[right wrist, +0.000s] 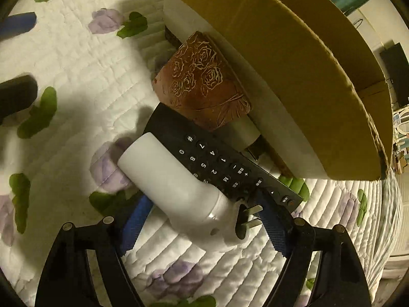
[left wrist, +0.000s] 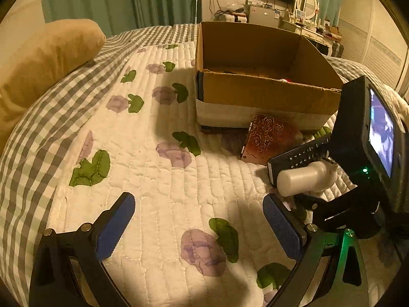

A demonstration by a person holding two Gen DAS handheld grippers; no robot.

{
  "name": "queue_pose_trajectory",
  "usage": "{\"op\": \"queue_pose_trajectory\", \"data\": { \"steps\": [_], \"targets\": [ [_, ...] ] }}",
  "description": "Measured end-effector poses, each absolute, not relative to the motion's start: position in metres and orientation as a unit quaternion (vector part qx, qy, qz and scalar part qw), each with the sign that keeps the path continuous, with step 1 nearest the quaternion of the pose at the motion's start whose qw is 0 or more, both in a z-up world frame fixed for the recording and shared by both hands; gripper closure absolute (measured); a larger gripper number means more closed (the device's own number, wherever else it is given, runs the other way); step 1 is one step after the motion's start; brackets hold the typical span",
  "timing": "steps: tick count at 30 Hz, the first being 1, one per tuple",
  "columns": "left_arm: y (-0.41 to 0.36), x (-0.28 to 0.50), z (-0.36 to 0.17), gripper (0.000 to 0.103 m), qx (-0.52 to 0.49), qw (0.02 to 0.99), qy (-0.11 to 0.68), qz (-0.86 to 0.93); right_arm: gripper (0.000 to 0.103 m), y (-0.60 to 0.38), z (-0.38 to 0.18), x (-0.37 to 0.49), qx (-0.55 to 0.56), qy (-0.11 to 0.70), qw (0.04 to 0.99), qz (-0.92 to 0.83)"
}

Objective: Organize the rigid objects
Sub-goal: 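Grasp the white hair-dryer device with the right tool and lift it, then grasp the black remote with the left tool while the right tool carries the white device, drop both into box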

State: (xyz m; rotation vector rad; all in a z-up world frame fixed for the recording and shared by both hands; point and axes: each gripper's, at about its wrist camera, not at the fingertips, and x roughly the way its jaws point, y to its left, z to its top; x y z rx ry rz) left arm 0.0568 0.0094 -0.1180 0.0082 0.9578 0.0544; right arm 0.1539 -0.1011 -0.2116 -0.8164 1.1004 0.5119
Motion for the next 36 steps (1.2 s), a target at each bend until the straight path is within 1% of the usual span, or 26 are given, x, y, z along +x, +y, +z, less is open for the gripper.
{"op": "queue_pose_trajectory", "data": {
  "steps": [1, 3, 10, 18, 21, 25, 31, 32, 33, 34, 35, 36],
  "targets": [
    [0.010, 0.057, -0.118, 0.001, 0.004, 0.887, 0.462, 0.026, 0.030, -0.102, -0.209, 0.153, -0.371, 0.500, 0.747, 0.233],
    [0.010, 0.057, -0.118, 0.001, 0.004, 0.887, 0.462, 0.024, 0.035, -0.107, -0.201, 0.149, -0.362, 0.492, 0.756, 0.235],
    [0.003, 0.062, -0.117, 0.001, 0.012, 0.888, 0.460, 0.017, 0.036, -0.124, -0.147, 0.124, -0.310, 0.457, 0.799, 0.237],
    [-0.045, 0.091, -0.125, 0.001, 0.042, 0.889, 0.453, -0.042, 0.036, -0.183, -0.112, 0.130, -0.278, 0.470, 0.820, 0.173],
    [-0.070, 0.113, -0.139, 0.001, 0.074, 0.881, 0.463, -0.052, 0.036, -0.194, -0.108, 0.141, -0.273, 0.475, 0.822, 0.158],
    [-0.092, 0.131, -0.150, 0.003, 0.082, 0.874, 0.471, -0.082, 0.036, -0.208, -0.111, 0.154, -0.264, 0.478, 0.823, 0.156],
    [-0.114, 0.147, -0.167, 0.004, 0.125, 0.868, 0.474, -0.081, 0.036, -0.215, -0.117, 0.166, -0.253, 0.480, 0.824, 0.162],
    [-0.115, 0.146, -0.168, 0.006, 0.129, 0.864, 0.479, -0.088, 0.036, -0.216, -0.118, 0.166, -0.252, 0.479, 0.825, 0.162],
    [-0.115, 0.145, -0.170, 0.014, 0.126, 0.860, 0.485, -0.096, 0.036, -0.217, -0.118, 0.167, -0.250, 0.479, 0.826, 0.163],
    [-0.115, 0.144, -0.172, 0.019, 0.119, 0.853, 0.497, -0.105, 0.036, -0.219, -0.118, 0.167, -0.249, 0.478, 0.827, 0.163],
    [-0.115, 0.142, -0.174, 0.027, 0.124, 0.848, 0.504, -0.105, 0.036, -0.220, -0.118, 0.168, -0.247, 0.477, 0.828, 0.164],
    [-0.116, 0.140, -0.176, 0.033, 0.130, 0.844, 0.508, -0.112, 0.036, -0.222, -0.117, 0.168, -0.244, 0.476, 0.829, 0.165]
  ]
}}
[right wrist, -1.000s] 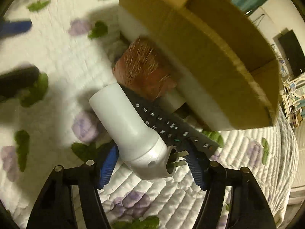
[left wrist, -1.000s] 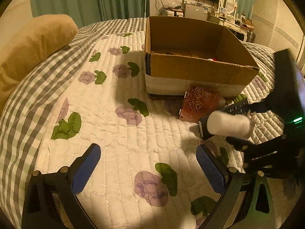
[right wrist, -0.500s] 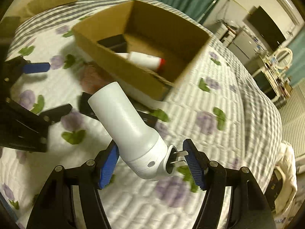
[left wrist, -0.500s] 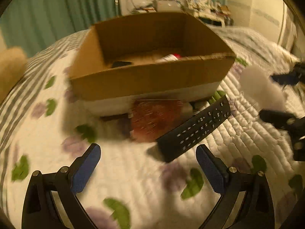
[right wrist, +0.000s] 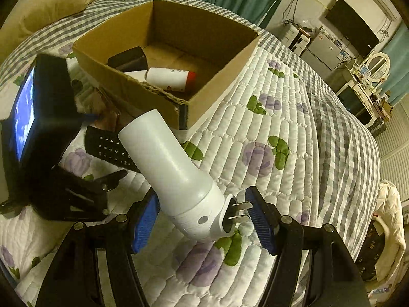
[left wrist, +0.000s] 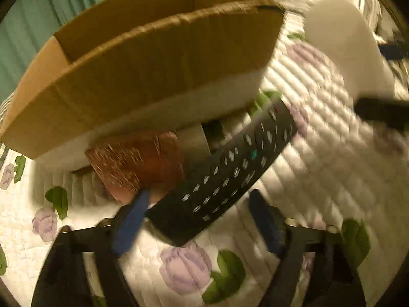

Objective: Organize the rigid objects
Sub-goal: 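Grasp the black remote with the left tool while the right tool carries the white device, drop both into box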

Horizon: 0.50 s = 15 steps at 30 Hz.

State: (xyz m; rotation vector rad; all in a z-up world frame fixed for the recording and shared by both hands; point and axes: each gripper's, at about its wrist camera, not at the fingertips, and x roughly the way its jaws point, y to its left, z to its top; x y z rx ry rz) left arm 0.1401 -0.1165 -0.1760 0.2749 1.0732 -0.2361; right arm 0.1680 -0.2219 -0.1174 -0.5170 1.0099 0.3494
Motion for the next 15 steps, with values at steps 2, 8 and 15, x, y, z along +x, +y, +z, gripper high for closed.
{"op": "queue_pose_trajectory", "data": {
  "steps": [2, 8, 15],
  "targets": [
    [-0.117, 0.137, -0.176, 0.041, 0.130, 0.834, 0.520, -0.128, 0.036, -0.224, -0.116, 0.168, -0.238, 0.474, 0.832, 0.163],
    [-0.125, 0.133, -0.169, 0.048, 0.127, 0.821, 0.528, -0.176, 0.036, -0.232, -0.114, 0.167, -0.226, 0.473, 0.836, 0.163],
    [-0.158, 0.155, -0.171, 0.047, 0.154, 0.826, 0.510, -0.183, 0.036, -0.240, -0.118, 0.170, -0.218, 0.481, 0.836, 0.151]
  ]
}}
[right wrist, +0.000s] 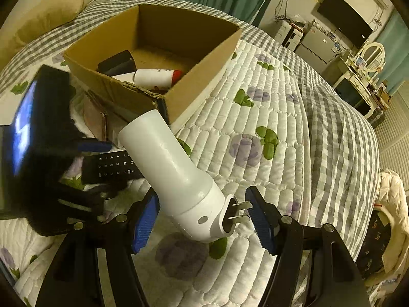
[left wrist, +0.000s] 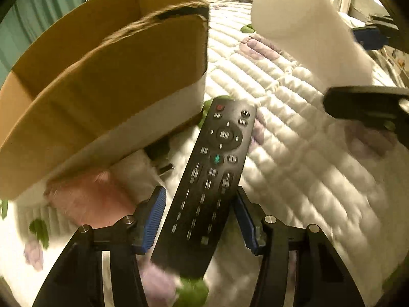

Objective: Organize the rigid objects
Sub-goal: 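Grasp the black remote with the left tool while the right tool carries the white device, drop both into box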

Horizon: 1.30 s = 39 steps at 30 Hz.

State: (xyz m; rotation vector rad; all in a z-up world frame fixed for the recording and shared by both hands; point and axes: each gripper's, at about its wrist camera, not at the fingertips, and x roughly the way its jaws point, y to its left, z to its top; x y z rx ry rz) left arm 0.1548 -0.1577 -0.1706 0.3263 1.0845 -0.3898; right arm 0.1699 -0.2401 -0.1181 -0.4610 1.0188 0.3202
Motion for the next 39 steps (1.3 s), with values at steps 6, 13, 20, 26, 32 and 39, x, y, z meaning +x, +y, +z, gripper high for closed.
{"op": "queue_pose_trajectory", "data": {
  "steps": [6, 13, 20, 26, 32, 39],
  "targets": [
    [-0.159, 0.161, -0.162, 0.058, 0.133, 0.832, 0.502, -0.197, 0.036, -0.246, -0.118, 0.170, -0.215, 0.485, 0.835, 0.143],
    [-0.156, 0.137, -0.135, 0.062, 0.123, 0.835, 0.499, -0.197, 0.036, -0.246, -0.107, 0.164, -0.217, 0.479, 0.840, 0.136],
    [-0.143, 0.110, -0.089, 0.062, 0.110, 0.854, 0.468, -0.201, 0.036, -0.237, -0.081, 0.153, -0.223, 0.461, 0.849, 0.134],
    [-0.107, 0.116, -0.033, 0.062, 0.071, 0.882, 0.432, -0.175, 0.036, -0.220, -0.046, 0.158, -0.226, 0.431, 0.864, 0.131],
    [-0.053, 0.141, -0.007, 0.062, 0.052, 0.901, 0.416, -0.110, 0.036, -0.189, -0.011, 0.186, -0.208, 0.398, 0.882, 0.141],
    [-0.031, 0.206, -0.022, 0.062, 0.036, 0.900, 0.430, -0.064, 0.036, -0.152, -0.022, 0.242, -0.170, 0.402, 0.886, 0.154]
  ]
}}
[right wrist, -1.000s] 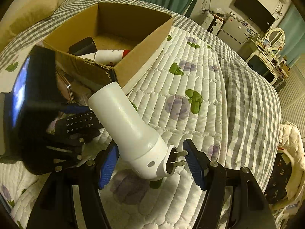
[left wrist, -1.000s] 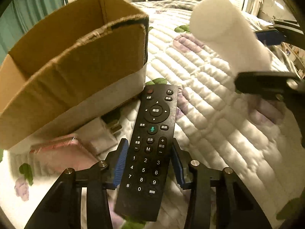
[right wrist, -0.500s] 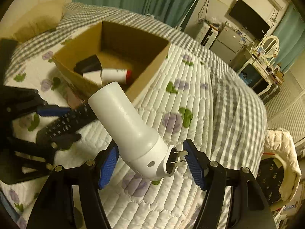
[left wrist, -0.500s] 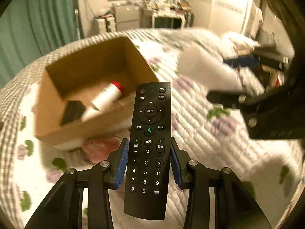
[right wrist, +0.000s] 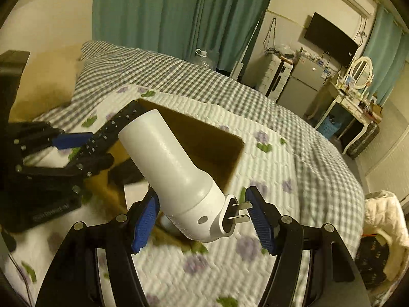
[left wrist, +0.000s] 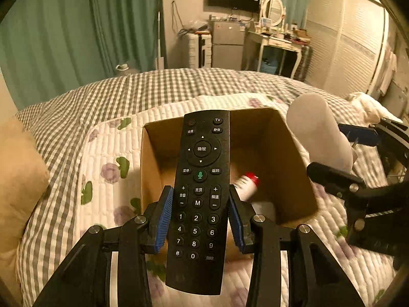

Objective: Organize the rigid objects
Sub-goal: 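Grasp the black remote with the left tool while the right tool carries the white device, drop both into box, then grasp the brown rose-patterned wallet with the left tool and lift it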

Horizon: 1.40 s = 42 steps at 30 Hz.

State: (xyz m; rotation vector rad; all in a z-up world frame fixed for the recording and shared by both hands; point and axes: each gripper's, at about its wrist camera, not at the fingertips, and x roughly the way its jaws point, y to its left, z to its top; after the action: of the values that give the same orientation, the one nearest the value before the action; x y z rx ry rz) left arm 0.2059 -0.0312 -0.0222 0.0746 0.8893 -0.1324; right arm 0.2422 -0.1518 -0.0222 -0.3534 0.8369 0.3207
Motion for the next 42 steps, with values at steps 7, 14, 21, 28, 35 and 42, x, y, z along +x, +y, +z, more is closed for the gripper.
{"op": "queue_pose_trajectory", "data": {
  "steps": [7, 14, 21, 28, 35, 42],
  "targets": [
    [-0.028, 0.256, -0.062, 0.062, 0.036, 0.886, 0.459, -0.044, 0.036, -0.138, -0.062, 0.297, -0.145, 0.436, 0.874, 0.156],
    [-0.029, 0.268, -0.084, 0.061, 0.052, 0.882, 0.465, -0.050, 0.036, -0.136, -0.081, 0.321, -0.136, 0.436, 0.875, 0.161],
    [-0.028, 0.255, -0.065, 0.035, 0.049, 0.898, 0.433, -0.059, 0.019, -0.146, -0.064, 0.319, -0.108, 0.405, 0.896, 0.147],
    [-0.026, 0.212, -0.021, 0.009, 0.045, 0.918, 0.390, -0.060, 0.008, -0.162, -0.005, 0.271, -0.121, 0.351, 0.922, 0.112],
    [-0.020, 0.147, 0.029, 0.002, 0.047, 0.938, 0.340, -0.058, 0.000, -0.173, 0.049, 0.198, -0.112, 0.303, 0.940, 0.113],
    [-0.014, 0.085, 0.051, 0.000, 0.040, 0.950, 0.302, -0.069, 0.000, -0.176, 0.078, 0.124, -0.107, 0.264, 0.951, 0.118]
  ]
}}
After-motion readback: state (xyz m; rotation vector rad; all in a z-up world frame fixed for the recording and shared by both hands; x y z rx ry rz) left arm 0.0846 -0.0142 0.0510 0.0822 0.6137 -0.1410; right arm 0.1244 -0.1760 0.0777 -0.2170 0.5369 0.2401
